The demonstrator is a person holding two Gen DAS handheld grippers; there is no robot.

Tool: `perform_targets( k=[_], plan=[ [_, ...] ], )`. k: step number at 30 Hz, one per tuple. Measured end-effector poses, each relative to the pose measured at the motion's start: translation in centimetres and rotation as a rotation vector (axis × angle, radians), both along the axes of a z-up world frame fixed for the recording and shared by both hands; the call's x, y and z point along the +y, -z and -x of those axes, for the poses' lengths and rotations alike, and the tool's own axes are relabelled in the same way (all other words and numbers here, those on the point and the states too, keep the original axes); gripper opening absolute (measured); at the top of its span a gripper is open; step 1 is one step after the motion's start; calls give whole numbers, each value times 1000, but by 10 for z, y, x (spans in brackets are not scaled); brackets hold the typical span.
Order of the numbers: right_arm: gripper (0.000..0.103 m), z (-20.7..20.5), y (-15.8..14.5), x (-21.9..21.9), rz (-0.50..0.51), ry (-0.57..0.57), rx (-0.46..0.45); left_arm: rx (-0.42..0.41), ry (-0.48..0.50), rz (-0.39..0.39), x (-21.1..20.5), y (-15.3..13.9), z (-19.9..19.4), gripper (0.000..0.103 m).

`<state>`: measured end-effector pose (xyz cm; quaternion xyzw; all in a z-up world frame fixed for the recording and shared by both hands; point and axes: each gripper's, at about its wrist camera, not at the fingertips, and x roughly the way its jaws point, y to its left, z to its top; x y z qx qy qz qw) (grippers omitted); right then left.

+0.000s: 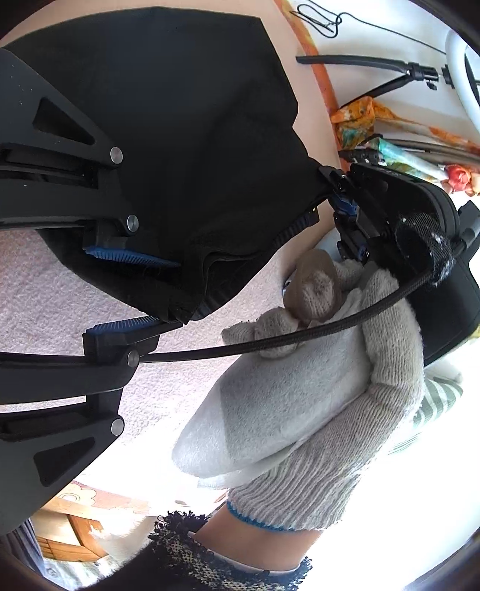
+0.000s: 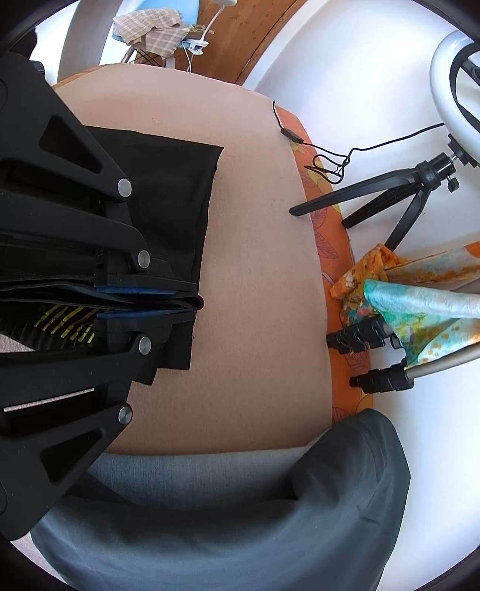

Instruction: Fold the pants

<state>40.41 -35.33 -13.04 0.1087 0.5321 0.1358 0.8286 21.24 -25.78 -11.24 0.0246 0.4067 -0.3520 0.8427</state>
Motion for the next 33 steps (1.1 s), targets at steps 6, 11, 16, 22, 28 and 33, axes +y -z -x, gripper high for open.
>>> perform_targets(
  k=[6, 11, 16, 22, 28, 33],
  plan=[
    [27, 7, -6, -14, 33, 72, -5, 7, 28, 8, 1, -8, 18, 35],
    [45, 26, -24, -20, -22, 96, -51, 24, 27, 13, 16, -14, 24, 35],
    [56, 54, -40, -22, -54, 108, -85, 72, -17, 49, 47, -20, 24, 35],
    [60, 95, -43, -19, -87, 114, -86, 92, -77, 94, 94, -31, 15, 48],
    [72, 125, -32, -23, -165, 163, -38, 148, -191, 223, 149, -34, -9, 48],
    [73, 146, -12, -30, -213, 203, 17, 272, -304, 325, 192, -11, -62, 49]
  ],
)
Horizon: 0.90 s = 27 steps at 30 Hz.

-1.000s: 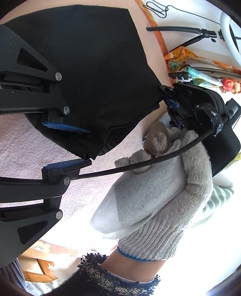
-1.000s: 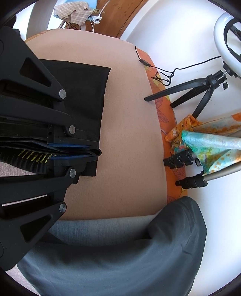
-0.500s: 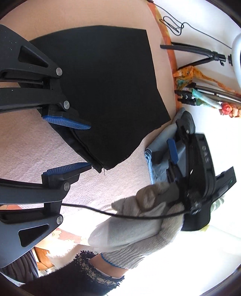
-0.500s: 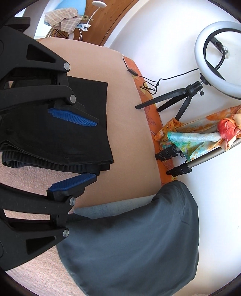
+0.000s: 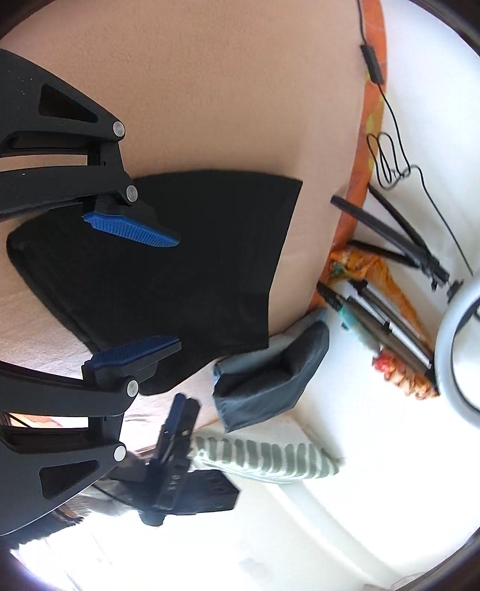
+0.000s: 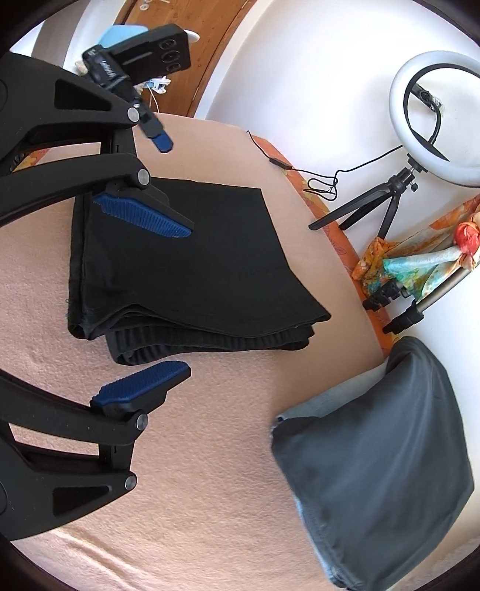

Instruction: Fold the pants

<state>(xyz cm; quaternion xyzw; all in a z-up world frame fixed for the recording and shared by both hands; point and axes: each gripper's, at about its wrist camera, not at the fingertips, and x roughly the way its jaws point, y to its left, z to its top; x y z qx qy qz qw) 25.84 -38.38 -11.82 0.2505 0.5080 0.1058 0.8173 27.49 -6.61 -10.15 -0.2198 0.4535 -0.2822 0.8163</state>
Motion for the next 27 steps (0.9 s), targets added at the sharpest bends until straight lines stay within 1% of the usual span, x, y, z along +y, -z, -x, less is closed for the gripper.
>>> perform_targets(
  k=[2, 4, 6, 7, 12, 13, 15, 17, 19, 21, 22, 25, 27],
  plan=[
    [73, 7, 7, -5, -23, 14, 17, 40, -28, 36, 13, 10, -20, 49],
    [73, 11, 15, -10, -74, 20, 29, 74, -60, 76, 24, 19, -38, 49],
    [73, 12, 21, -11, -105, 17, 41, 104, -70, 101, 31, 29, -51, 49],
    [73, 12, 24, -11, -109, 11, 44, 115, -68, 112, 34, 30, -47, 49],
    [73, 10, 41, -9, -126, 3, 81, 177, -96, 180, 41, 45, -63, 49],
    [73, 9, 44, -10, -130, 3, 88, 180, -97, 185, 40, 46, -66, 49],
    [73, 7, 48, -9, -126, 1, 98, 179, -89, 169, 36, 48, -73, 49],
    [73, 6, 49, -10, -130, -1, 91, 177, -90, 146, 33, 52, -80, 49],
    [73, 6, 49, -12, -145, 0, 87, 189, -97, 144, 32, 58, -86, 49],
    [73, 6, 51, -15, -167, 3, 80, 205, -104, 151, 31, 65, -90, 48],
    [73, 6, 52, -17, -175, 1, 78, 199, -108, 167, 31, 67, -92, 49],
    [73, 6, 53, -20, -205, 5, 61, 196, -106, 176, 27, 67, -98, 49],
    [75, 3, 55, -22, -240, 15, 51, 188, -101, 188, 23, 68, -100, 49]
  ],
)
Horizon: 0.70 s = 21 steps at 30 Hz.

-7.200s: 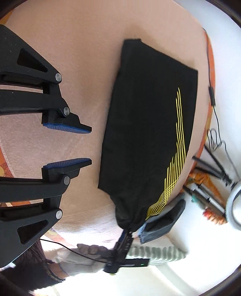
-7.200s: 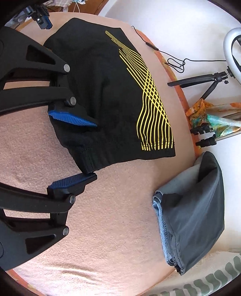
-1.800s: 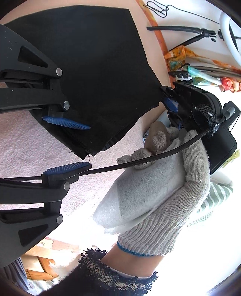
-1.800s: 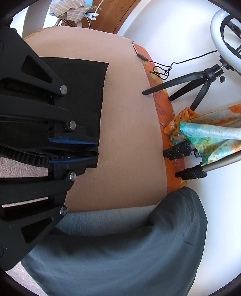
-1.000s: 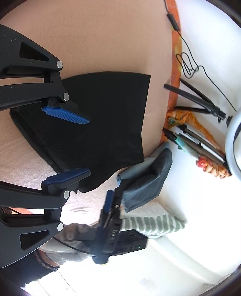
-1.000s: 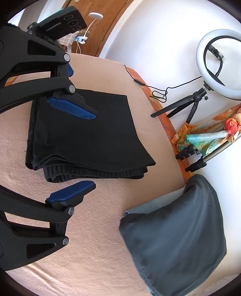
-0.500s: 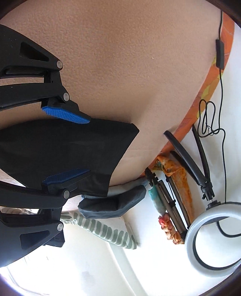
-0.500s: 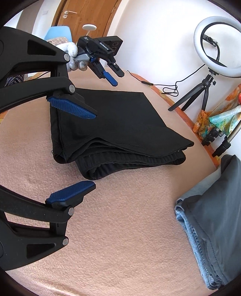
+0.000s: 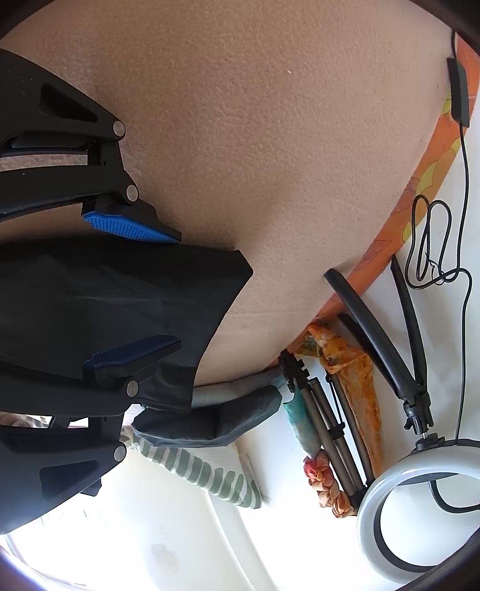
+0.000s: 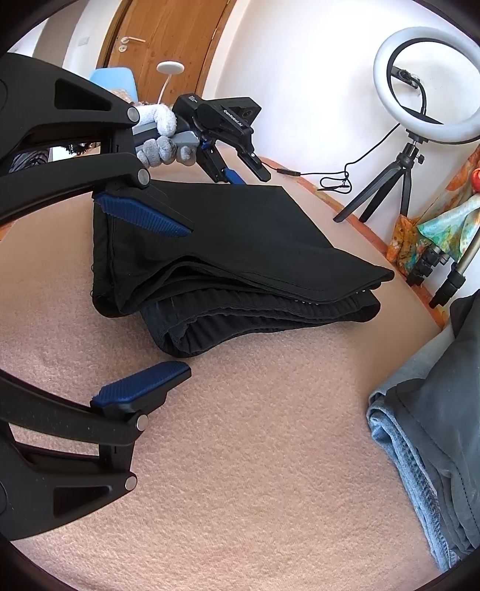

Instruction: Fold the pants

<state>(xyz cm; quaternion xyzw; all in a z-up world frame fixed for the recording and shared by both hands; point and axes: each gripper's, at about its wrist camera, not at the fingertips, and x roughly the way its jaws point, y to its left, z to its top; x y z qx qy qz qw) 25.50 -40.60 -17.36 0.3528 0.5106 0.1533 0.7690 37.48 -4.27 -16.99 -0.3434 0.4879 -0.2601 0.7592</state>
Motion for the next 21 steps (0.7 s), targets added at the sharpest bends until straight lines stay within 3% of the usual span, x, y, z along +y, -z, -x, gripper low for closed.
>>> perform_targets(
  k=[4, 10, 12, 14, 16, 18, 21],
  plan=[
    [75, -6, 3, 0, -51, 11, -10, -34, 13, 0, -5, 0, -1, 49],
    [73, -14, -2, 16, 11, -17, -38, -46, 9, -2, -9, -1, -4, 48],
    [63, -13, -1, 17, 32, -15, -35, -59, 9, -12, -13, -1, -4, 46],
    [43, -14, 5, 15, 1, -5, -12, -64, 9, -12, -16, -2, -6, 45],
    [42, -13, 7, 14, -13, 2, -12, -61, 8, -17, -18, 0, -9, 39],
    [40, -14, 5, 18, 18, -9, -19, -48, -6, -15, -16, 4, -12, 22],
    [37, -15, 3, 25, 59, -14, -21, -20, -19, -2, -13, 12, -17, 9]
  ],
)
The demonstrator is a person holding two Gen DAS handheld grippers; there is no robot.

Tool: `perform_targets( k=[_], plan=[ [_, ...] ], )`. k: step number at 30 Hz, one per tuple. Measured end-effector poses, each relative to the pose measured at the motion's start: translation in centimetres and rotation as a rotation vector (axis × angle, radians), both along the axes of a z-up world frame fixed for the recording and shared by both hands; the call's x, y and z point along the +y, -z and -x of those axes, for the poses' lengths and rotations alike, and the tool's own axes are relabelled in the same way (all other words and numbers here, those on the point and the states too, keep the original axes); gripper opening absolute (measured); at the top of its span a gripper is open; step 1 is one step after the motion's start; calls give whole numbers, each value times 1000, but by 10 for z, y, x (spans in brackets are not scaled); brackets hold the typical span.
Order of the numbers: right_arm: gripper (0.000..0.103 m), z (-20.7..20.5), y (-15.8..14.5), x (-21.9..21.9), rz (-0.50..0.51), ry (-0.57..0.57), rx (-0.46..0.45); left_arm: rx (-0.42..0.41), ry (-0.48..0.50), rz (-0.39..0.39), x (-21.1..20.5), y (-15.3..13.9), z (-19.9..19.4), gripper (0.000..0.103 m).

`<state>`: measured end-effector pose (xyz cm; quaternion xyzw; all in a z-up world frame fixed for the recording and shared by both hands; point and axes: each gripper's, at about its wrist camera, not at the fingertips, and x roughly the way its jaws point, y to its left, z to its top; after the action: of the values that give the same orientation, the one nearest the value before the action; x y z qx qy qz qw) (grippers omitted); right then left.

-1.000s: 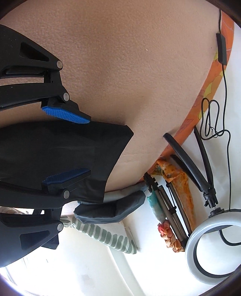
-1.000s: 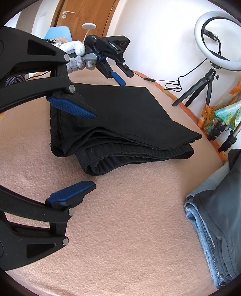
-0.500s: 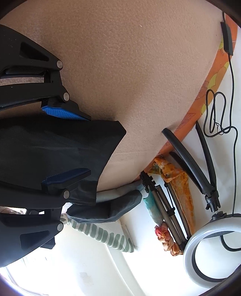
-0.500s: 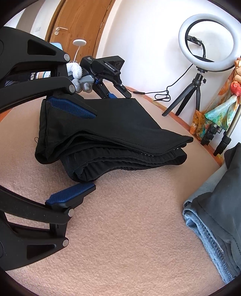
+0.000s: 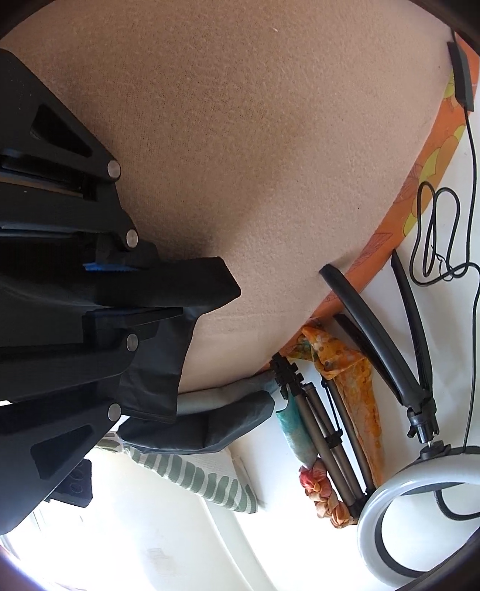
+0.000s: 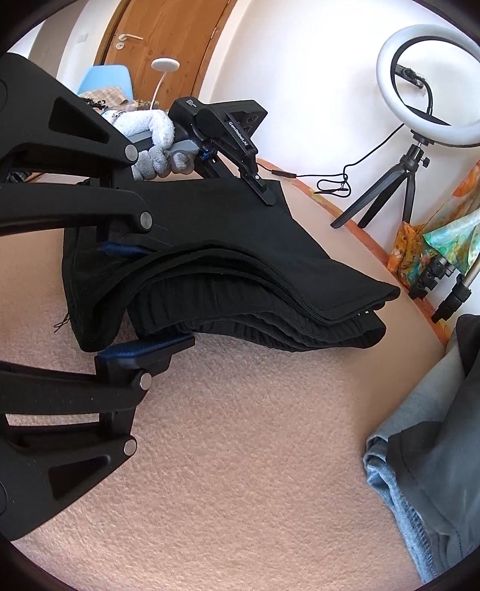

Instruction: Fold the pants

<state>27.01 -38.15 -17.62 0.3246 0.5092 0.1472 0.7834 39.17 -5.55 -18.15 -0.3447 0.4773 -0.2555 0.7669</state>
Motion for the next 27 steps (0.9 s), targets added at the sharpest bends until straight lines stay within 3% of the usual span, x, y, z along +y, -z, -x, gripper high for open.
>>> perform_targets(
  k=[11, 16, 21, 27],
  plan=[
    [33, 6, -30, 4, 103, -15, -59, -159, 18, -92, -7, -38, 10, 4],
    [32, 14, -50, 10, 199, -40, -111, -214, 21, -91, -13, -63, 19, 4],
    [31, 24, -66, 7, 225, -38, -138, -289, 56, -119, -27, -91, 30, 4],
    [30, 35, -89, -3, 240, -21, -184, -333, 95, -97, -47, -118, 35, 4]
  ],
)
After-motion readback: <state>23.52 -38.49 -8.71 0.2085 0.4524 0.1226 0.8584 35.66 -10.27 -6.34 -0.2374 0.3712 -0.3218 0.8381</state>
